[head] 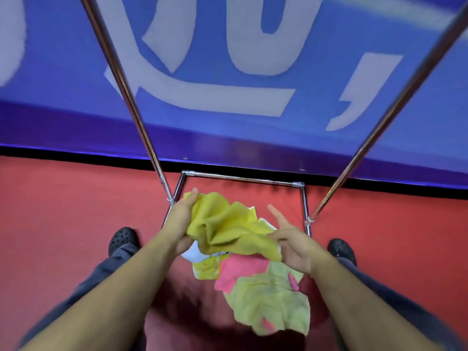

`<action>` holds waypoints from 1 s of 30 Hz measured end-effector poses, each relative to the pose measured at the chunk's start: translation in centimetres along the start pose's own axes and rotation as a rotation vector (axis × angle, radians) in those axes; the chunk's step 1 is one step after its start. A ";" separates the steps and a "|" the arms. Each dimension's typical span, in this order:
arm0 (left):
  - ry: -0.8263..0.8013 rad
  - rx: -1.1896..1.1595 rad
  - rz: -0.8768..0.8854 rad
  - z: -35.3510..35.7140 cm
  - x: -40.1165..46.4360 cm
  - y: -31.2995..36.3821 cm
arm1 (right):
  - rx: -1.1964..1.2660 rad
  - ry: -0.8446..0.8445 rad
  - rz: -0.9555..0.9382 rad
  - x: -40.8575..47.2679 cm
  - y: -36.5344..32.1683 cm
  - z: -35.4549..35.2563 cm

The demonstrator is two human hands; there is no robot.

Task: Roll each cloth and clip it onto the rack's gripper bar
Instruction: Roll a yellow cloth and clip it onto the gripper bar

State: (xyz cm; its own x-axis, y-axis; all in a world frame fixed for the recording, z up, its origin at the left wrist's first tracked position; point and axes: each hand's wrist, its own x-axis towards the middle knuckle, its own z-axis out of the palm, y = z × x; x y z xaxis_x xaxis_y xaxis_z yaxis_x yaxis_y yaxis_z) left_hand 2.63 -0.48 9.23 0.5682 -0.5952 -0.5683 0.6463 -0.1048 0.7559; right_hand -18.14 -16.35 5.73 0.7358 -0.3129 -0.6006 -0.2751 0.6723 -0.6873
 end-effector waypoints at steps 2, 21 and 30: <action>-0.094 0.004 0.007 1.7 -3.6 1.7 | 0.069 -0.075 -0.005 -3.5 0.0 0.7; -0.363 0.010 0.242 7.1 -24.5 11.2 | 0.216 -0.028 -0.110 -17.7 0.4 8.1; -0.392 0.042 0.377 4.5 -26.0 14.4 | 0.339 -0.102 -0.317 -19.0 -3.0 10.7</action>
State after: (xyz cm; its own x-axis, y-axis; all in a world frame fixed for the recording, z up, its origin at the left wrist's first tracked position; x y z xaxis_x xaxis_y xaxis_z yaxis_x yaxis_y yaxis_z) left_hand -5.15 9.96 36.36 0.5191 -0.8491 -0.0974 0.4085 0.1464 0.9009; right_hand -24.71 -5.26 23.60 0.8124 -0.4823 -0.3277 0.1781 0.7404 -0.6481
